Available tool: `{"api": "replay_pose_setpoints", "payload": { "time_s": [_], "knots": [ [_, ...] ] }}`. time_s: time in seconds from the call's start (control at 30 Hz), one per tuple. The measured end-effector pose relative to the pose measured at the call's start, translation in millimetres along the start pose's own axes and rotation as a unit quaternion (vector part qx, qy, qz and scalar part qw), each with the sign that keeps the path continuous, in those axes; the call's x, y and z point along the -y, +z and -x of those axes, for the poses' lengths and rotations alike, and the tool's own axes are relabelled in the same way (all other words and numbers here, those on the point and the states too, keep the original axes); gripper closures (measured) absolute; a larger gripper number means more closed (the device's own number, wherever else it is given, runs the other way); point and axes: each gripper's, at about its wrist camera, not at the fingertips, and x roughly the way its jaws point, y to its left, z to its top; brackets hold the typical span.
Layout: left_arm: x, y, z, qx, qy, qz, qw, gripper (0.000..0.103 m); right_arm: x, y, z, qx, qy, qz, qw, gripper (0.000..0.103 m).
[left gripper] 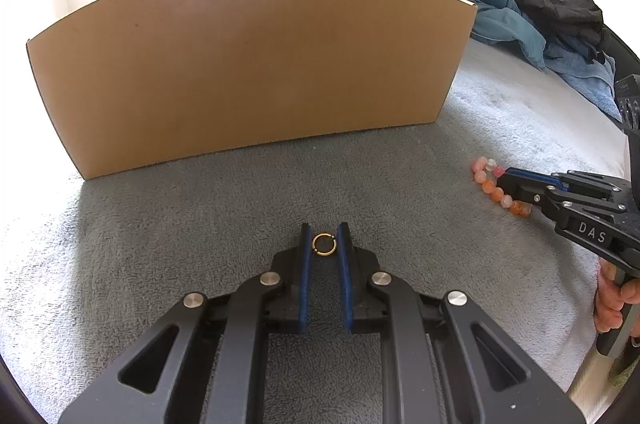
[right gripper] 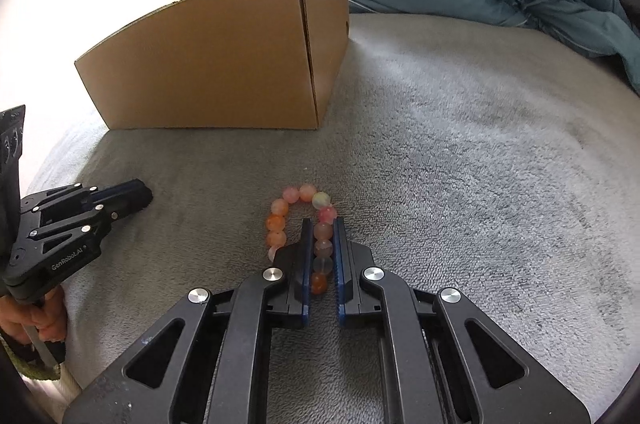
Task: Organize jewelry
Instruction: 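Lift the held bracelet and hoop ring toward the cardboard box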
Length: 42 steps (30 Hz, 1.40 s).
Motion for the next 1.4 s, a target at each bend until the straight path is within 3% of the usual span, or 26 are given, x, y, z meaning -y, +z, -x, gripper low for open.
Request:
{"api": "replay_pose_setpoints", "payload": {
  "time_s": [1.4],
  "knots": [
    [-9,1,35,0.028,0.030,0.024,0.9989,0.091,-8,11,40,0.043,-0.007,0.019,0.999,0.096]
  ]
}}
